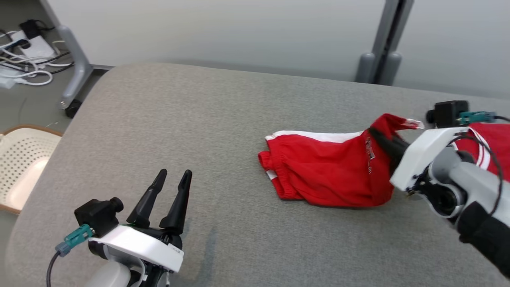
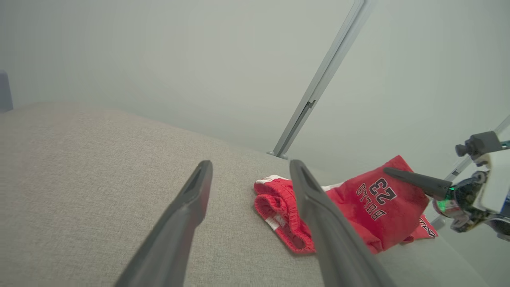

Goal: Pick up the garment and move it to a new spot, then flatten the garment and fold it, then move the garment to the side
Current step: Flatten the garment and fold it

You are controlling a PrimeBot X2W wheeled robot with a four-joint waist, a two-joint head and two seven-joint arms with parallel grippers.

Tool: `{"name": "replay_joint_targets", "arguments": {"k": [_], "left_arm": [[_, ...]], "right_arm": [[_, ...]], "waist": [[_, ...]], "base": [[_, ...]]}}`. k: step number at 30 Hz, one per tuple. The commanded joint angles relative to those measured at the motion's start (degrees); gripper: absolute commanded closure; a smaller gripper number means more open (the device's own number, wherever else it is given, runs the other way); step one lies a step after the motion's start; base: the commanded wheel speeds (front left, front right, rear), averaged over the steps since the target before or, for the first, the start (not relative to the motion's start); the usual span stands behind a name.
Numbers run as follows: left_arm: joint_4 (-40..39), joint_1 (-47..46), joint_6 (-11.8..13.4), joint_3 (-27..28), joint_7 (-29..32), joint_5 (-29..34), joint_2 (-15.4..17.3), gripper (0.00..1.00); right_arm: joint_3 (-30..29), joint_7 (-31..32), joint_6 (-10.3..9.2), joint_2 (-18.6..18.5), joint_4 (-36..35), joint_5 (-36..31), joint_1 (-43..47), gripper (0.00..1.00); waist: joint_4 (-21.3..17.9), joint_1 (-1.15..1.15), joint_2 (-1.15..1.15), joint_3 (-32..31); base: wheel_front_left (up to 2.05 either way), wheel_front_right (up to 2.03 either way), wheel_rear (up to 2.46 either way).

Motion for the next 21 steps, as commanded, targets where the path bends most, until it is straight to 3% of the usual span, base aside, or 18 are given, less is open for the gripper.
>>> {"name": "replay_joint_targets", "arguments": {"k": [1,10,21], "left_arm": [[0.14,0.48,-0.26,0.27,-0.04,-0.10,-0.25,0.00],[1.86,0.55,-1.12,0.04,-0.01,0.82,-1.68,0.00],[3.49,-0.15,-1.88,-0.36,0.03,0.84,-2.78,0.00]], "right_arm": [[0.49,0.26,0.05,0.42,-0.43,-0.56,-0.50,1.00],[2.14,3.28,0.05,5.69,4.06,-0.32,-1.54,1.00],[2.36,7.29,0.05,9.05,11.64,1.43,-2.76,1.00]], "waist": [[1.42,0.00,0.00,-0.67],[6.97,0.00,0.00,-0.82],[11.86,0.00,0.00,0.66]], "base": [[0.00,0.00,0.00],[0.00,0.00,0.00],[0.00,0.00,0.00]]}}
